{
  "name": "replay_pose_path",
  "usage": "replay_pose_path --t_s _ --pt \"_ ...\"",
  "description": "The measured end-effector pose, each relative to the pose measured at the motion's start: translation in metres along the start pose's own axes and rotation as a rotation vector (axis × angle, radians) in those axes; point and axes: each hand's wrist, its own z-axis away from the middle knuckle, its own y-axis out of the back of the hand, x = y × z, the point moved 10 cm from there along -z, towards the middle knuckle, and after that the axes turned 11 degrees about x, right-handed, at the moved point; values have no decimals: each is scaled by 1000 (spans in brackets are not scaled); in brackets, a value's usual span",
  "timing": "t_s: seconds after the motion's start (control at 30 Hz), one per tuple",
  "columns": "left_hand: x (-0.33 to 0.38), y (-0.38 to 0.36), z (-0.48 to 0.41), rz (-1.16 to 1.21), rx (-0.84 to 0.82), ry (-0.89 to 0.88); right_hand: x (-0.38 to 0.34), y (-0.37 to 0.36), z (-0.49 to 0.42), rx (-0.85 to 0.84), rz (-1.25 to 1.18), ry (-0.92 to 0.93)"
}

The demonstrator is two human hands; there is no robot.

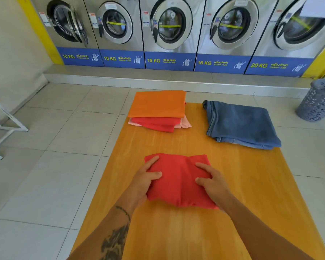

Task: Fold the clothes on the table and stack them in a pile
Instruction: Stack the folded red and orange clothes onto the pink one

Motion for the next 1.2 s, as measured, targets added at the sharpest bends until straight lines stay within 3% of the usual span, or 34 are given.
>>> replay_pose_path --t_s 0.13,0.33,0.57,0.67,0.8,1.03,1.1,1.2 --pt "60 18 -27 -37 -1 -109 -57 -12 -34 41 4 86" --pt "192 39 -88 -254 97 -478 -155 -47 -99 102 -33 235" --pt "292 39 -185 -220 141 -592 -240 -76 -196 222 -22 329" --pt "301 30 -231 -234 157 -583 -252 -83 -238 278 92 356" --pt "258 22 -285 -553 187 -533 -215 -104 -274 228 412 310" --pt "261 20 -313 -644 148 -575 -193 -109 -287 221 475 260" --pt "269 23 -309 -709 217 -650 -198 -103 -289 246 533 266" --pt "291 39 -293 -705 467 -783 -213 -88 -290 316 451 284"
